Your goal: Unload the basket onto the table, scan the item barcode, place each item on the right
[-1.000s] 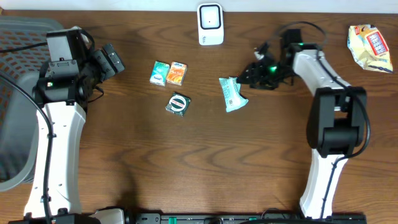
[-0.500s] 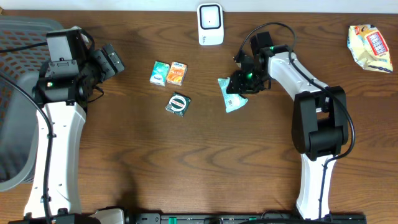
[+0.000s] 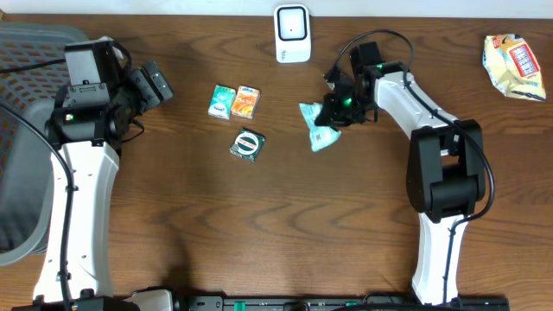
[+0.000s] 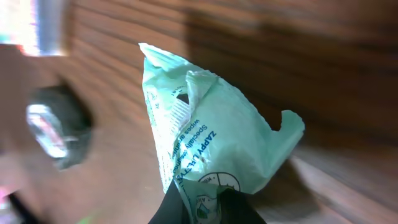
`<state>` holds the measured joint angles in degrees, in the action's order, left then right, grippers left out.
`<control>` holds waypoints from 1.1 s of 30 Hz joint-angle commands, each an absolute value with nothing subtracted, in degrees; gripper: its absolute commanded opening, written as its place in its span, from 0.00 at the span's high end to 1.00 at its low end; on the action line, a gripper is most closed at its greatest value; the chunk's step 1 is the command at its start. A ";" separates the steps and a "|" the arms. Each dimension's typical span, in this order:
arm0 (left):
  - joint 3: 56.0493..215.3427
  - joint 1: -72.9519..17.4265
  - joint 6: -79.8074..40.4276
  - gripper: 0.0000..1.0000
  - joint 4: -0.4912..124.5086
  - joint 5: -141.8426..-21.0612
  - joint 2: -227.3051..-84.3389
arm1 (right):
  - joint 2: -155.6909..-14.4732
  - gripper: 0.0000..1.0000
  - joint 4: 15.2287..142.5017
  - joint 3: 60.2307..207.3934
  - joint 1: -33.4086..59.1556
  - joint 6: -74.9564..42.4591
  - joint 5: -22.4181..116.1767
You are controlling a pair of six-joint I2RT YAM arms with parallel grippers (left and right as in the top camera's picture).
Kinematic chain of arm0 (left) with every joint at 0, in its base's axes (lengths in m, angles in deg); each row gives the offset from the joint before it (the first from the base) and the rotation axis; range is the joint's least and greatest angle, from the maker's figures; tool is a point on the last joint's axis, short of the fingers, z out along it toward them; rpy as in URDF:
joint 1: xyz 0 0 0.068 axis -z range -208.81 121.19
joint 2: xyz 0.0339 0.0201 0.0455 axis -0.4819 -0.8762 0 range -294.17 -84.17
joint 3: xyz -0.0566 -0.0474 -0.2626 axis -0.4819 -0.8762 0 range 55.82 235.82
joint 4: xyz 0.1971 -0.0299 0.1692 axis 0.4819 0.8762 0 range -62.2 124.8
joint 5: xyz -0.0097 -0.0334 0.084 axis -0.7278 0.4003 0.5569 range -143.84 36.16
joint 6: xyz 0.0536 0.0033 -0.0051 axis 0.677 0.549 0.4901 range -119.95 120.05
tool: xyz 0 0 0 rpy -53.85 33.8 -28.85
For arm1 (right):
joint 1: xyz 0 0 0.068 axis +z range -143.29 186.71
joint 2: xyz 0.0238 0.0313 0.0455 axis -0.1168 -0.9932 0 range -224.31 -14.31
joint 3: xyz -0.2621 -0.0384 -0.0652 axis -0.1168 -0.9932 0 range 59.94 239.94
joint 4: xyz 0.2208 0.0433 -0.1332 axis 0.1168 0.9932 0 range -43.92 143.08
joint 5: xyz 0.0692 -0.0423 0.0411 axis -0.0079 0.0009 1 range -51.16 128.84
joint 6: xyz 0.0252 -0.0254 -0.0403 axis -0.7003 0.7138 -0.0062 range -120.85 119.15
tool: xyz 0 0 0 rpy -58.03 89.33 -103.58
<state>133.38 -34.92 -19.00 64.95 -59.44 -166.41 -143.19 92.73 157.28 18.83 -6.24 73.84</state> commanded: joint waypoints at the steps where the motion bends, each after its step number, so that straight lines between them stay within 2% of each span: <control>1: 133.58 -35.01 -18.85 0.02 65.08 -58.68 -166.52 | -141.16 0.99 89.48 161.76 16.67 -6.48 91.28; 6: 133.58 -35.01 -18.85 0.02 65.08 -58.68 -166.52 | -141.16 0.99 79.34 167.77 14.09 -15.96 103.81; 12: 133.58 -35.01 -18.85 0.02 65.08 -58.68 -166.52 | -141.16 0.99 56.54 170.35 13.93 -34.17 104.02; 18: 133.58 -35.01 -18.85 0.02 65.08 -58.68 -166.52 | -141.16 0.99 41.78 170.35 16.21 -43.37 101.42; 29: 133.58 -35.01 -18.85 0.02 65.08 -58.68 -166.52 | -141.16 0.99 49.92 170.32 19.31 -43.39 99.39; 33: 133.58 -35.01 -18.85 0.02 65.10 -58.70 -166.52 | -141.16 0.99 53.19 170.32 19.53 -39.66 99.17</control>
<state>133.38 -34.92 -19.00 64.95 -59.44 -166.41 -143.08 51.99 169.49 19.31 -42.39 99.61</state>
